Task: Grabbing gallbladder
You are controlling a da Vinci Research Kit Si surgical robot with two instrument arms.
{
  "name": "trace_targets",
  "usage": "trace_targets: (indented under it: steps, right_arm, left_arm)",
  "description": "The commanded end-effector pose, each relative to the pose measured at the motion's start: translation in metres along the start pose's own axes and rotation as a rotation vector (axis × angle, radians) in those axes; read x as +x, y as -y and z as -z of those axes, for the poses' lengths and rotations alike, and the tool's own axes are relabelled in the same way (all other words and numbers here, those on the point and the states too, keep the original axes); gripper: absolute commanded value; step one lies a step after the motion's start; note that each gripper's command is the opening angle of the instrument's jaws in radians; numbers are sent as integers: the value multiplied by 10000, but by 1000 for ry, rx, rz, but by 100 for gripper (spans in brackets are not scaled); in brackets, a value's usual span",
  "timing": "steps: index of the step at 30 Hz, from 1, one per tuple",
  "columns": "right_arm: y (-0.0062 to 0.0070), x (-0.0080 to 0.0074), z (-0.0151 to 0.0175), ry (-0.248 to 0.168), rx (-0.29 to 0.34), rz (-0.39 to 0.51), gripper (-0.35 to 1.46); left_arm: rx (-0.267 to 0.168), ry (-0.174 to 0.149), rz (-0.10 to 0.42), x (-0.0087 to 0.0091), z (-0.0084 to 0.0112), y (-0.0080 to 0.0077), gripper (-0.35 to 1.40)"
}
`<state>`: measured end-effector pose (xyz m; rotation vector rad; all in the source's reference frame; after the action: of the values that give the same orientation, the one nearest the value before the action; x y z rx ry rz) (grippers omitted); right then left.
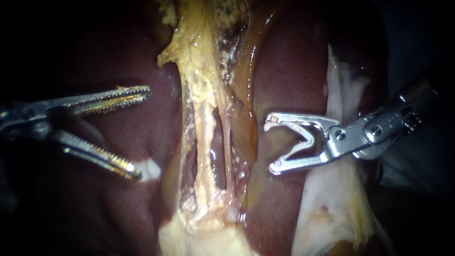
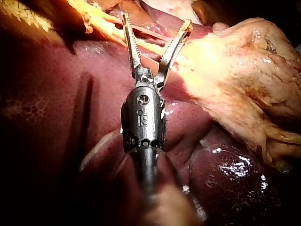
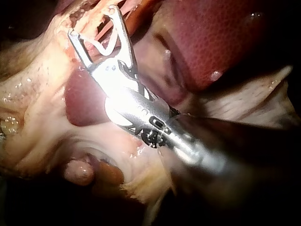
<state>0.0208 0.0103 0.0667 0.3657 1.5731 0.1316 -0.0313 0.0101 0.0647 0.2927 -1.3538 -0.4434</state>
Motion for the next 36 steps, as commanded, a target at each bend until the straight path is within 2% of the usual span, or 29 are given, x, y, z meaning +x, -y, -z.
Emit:
trace_targets:
  steps: [1, 4, 6, 11, 16, 21, 27, 36]
  right_arm:
    - [0, 1, 0, 0, 0, 0, 58]
    - [0, 1, 0, 0, 0, 0, 58]
    - [0, 1, 0, 0, 0, 0, 58]
    - [0, 0, 0, 0, 0, 0, 58]
    - [0, 0, 0, 0, 0, 0, 58]
    - [0, 0, 0, 0, 0, 0, 58]
    - [0, 1, 0, 0, 0, 0, 58]
    - [1, 1, 0, -1, 0, 0, 58]
  left_arm:
    - [-3, 0, 1, -2, 1, 0, 89]
    - [-23, -1, 5, -6, 2, -3, 89]
    - [-56, -4, 9, -10, 2, -8, 84]
    - [-162, -12, 30, -22, -3, -32, 84]
    - [-223, -15, 51, -28, -14, -59, 81]
    - [-271, -16, 60, -20, -32, -84, 79]
    - [-277, -14, 77, -8, -46, -101, 76]
    - [-279, -11, 121, 3, -63, -109, 66]
